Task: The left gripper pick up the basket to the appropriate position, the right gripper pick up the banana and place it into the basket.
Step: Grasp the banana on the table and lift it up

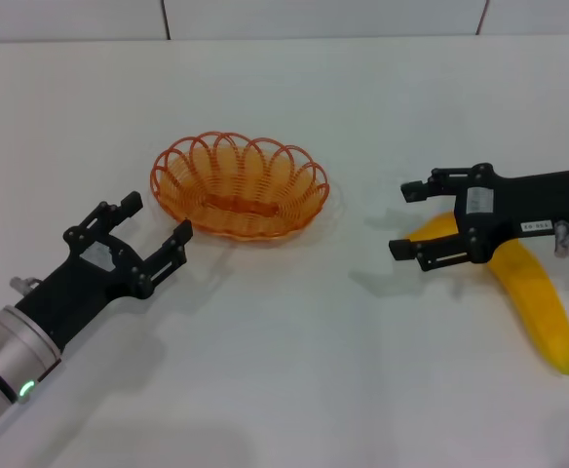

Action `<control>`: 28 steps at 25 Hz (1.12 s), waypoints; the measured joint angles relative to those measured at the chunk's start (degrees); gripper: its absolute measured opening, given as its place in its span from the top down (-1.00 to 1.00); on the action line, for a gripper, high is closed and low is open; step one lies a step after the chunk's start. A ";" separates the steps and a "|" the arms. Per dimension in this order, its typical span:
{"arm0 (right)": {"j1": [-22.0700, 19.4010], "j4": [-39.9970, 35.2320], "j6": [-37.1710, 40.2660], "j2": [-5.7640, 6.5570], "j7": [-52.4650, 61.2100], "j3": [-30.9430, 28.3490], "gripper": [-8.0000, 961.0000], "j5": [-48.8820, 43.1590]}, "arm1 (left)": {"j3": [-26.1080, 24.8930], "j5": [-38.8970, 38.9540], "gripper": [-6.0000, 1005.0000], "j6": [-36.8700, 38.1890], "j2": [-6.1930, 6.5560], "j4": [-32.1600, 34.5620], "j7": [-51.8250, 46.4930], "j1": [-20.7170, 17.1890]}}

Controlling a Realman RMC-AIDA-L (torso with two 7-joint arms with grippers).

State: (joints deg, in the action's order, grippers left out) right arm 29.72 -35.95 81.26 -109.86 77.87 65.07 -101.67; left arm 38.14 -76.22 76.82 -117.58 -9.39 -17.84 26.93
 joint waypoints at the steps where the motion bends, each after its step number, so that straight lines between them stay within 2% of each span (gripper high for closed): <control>1: 0.02 0.00 -0.36 -0.02 0.00 -0.02 -0.83 -0.01 | 0.00 0.22 -0.53 0.02 0.00 -0.36 0.45 0.01; 13: 0.23 -0.60 -4.73 -0.44 1.59 -0.03 -0.83 -0.08 | 0.00 0.62 -0.53 2.08 0.01 -1.11 1.00 -1.34; 20: 0.08 -4.79 -8.31 -0.70 9.35 -0.03 -0.83 -7.20 | 0.00 0.60 -0.53 2.11 -0.01 -1.16 1.08 -1.45; 25: -3.11 -15.29 -8.15 -2.69 17.47 -0.11 -0.83 -14.62 | 0.00 0.55 -0.53 2.11 -0.01 -1.16 1.10 -1.44; 28: -6.34 -24.39 -7.49 -5.27 21.32 -0.09 -0.83 -19.49 | 0.00 0.46 -0.53 2.11 -0.01 -1.16 1.06 -1.44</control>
State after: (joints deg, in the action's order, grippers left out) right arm 23.39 -60.34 73.77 -115.13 99.19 64.98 -121.16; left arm 38.14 -75.76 78.93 -117.59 -10.55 -16.78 25.49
